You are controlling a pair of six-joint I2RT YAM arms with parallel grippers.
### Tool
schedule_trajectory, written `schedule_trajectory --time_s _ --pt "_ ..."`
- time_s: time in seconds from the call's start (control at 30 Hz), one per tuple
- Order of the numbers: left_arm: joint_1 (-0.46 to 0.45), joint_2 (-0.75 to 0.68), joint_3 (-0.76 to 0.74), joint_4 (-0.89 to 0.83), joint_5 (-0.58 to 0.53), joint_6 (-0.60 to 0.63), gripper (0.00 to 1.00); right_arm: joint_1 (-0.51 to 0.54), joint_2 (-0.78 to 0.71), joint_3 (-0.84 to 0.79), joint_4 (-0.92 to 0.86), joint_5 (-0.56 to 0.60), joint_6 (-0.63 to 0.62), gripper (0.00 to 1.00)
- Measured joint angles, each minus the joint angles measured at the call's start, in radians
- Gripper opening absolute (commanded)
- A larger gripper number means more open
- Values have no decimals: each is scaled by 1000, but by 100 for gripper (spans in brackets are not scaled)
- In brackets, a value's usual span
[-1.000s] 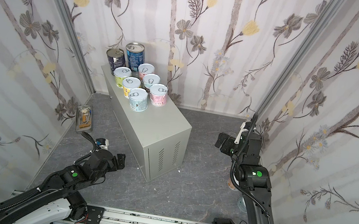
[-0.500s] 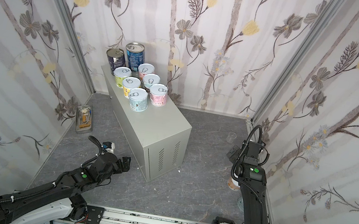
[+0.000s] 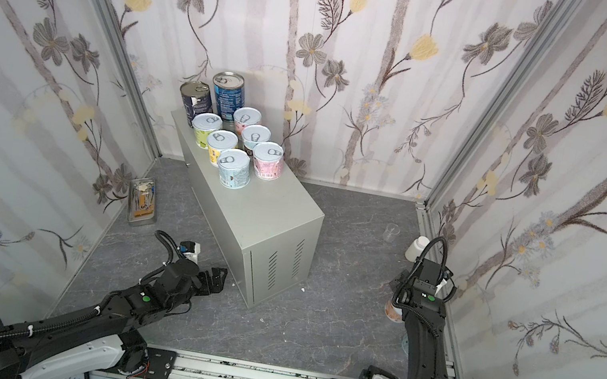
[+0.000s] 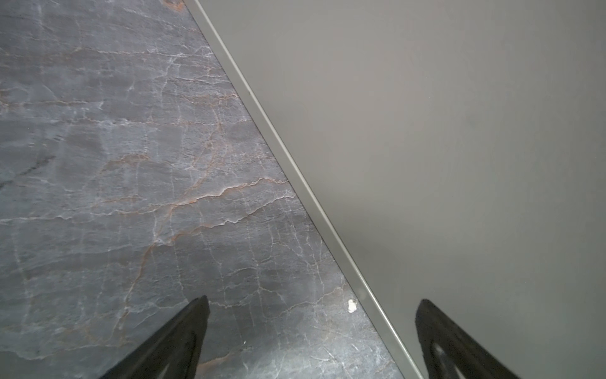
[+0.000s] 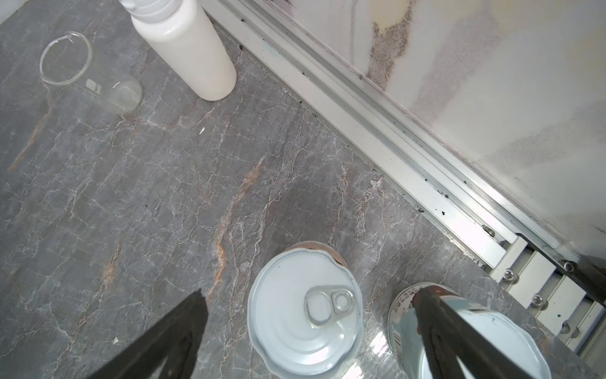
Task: Place and organize the canned foods onto the counter
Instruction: 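Lower the right gripper onto the orange-labelled can on the floor and close it, then lift the orange-labelled can with the right gripper up toward the cabinet top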
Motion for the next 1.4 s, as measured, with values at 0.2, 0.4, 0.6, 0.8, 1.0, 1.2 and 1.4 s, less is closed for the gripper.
schedule_trajectory --time_s 0.2,0.4,0.6,0.8,1.0,1.2,1.4 --pt "0 -2 -6 7 7 0 100 -29 58 -10 40 -62 -8 100" --pt "0 -3 -6 8 8 3 100 -41 106 -19 69 -113 -36 100" --pt "0 -9 -12 8 14 3 100 -43 147 -30 84 -138 -45 100" --pt "0 -2 -12 9 15 3 100 -43 204 -39 93 -160 -61 100" --pt "0 7 -12 13 19 6 100 -43 250 -44 115 -182 -70 100" --pt "0 10 -12 26 23 6 100 -43 311 -49 127 -201 -81 99" --pt "0 8 -16 37 23 6 100 -44 335 -48 137 -199 -85 91"
